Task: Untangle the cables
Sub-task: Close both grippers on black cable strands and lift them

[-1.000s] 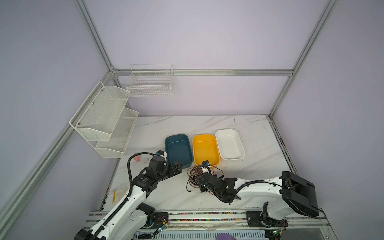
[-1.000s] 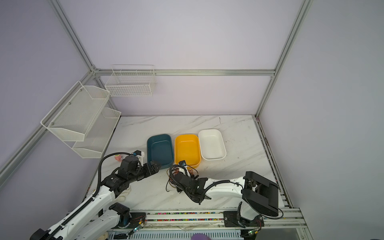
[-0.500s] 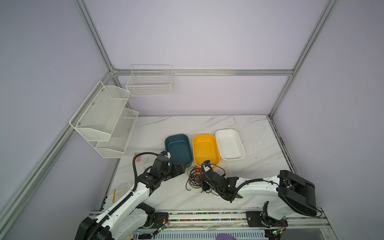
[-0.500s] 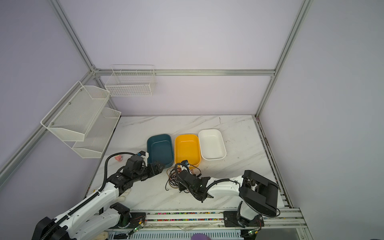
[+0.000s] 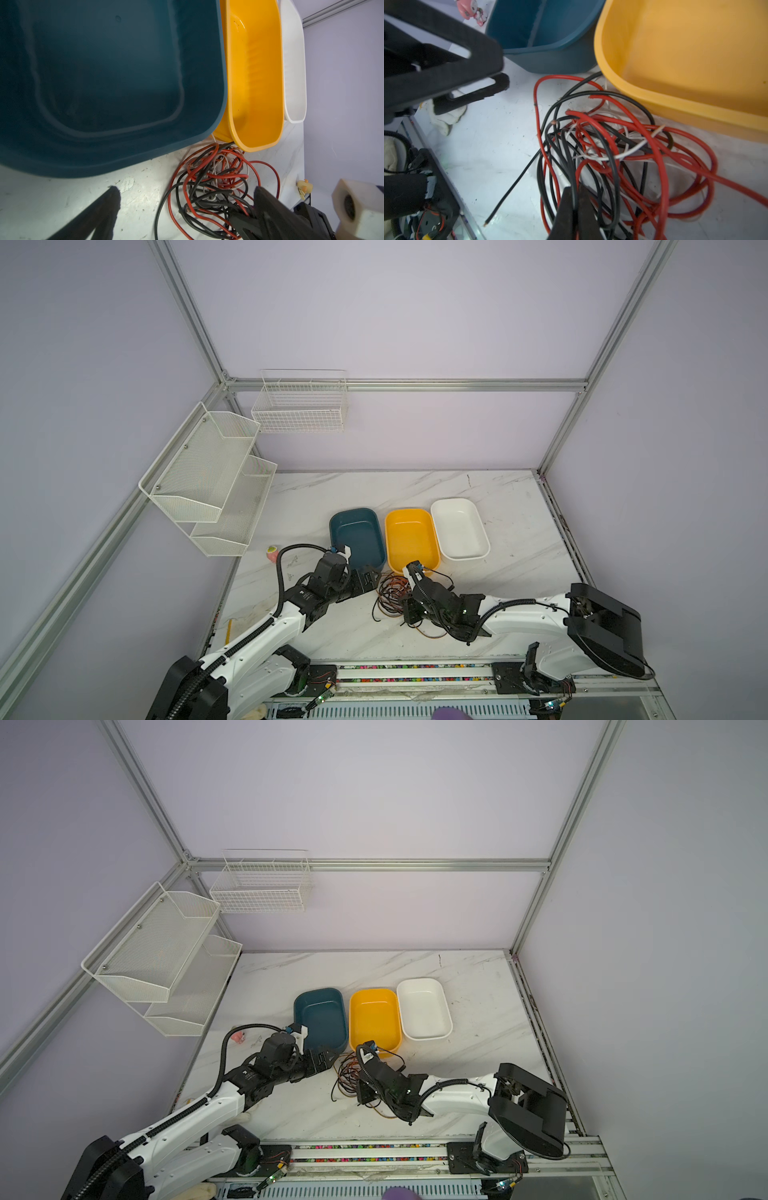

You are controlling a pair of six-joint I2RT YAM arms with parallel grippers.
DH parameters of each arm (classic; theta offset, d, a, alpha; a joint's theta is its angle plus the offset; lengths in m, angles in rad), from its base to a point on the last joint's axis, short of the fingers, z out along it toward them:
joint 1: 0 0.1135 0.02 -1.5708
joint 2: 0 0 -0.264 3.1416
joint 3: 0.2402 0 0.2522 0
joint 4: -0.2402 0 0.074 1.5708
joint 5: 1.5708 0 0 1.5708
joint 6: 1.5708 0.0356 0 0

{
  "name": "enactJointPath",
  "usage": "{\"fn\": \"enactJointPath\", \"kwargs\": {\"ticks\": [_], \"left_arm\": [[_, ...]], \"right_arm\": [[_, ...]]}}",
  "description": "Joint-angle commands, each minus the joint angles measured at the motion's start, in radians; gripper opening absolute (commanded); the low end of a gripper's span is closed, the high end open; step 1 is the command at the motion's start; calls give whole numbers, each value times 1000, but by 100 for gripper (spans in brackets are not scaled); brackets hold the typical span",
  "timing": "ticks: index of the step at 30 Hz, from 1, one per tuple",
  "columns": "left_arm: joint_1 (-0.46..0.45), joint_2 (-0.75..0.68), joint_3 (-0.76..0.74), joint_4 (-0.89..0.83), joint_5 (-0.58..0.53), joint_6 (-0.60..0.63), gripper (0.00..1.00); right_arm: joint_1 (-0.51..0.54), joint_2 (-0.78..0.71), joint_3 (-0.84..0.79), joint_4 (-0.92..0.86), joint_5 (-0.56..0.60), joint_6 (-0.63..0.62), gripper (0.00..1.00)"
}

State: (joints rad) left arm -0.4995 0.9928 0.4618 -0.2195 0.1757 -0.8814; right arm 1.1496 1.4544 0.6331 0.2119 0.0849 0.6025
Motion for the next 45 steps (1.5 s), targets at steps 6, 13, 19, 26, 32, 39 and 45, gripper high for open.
{"fn": "enactJointPath", "kwargs": {"ticks": [6, 13, 19, 26, 32, 39, 45], "left_arm": [[-8, 7, -74, 154, 58, -43, 99], [-10, 0, -111, 283, 114, -79, 97], [-15, -1, -128, 363, 155, -98, 90], [-20, -11, -144, 410, 164, -114, 63], [-22, -17, -150, 412, 165, -117, 53], [-24, -43, -167, 448, 183, -119, 65], [-24, -82, -191, 489, 186, -119, 69]], "right_arm": [[-5, -166, -20, 61, -91, -89, 0], [-5, -287, -38, 66, -104, -122, 0], [-5, -329, -47, 70, -95, -136, 0], [-7, -373, -53, 56, -6, -109, 0], [-11, -457, -71, 53, 103, -78, 0], [-23, -530, -81, 53, 134, -54, 0], [-27, -567, -75, 63, 90, -56, 0]]}}
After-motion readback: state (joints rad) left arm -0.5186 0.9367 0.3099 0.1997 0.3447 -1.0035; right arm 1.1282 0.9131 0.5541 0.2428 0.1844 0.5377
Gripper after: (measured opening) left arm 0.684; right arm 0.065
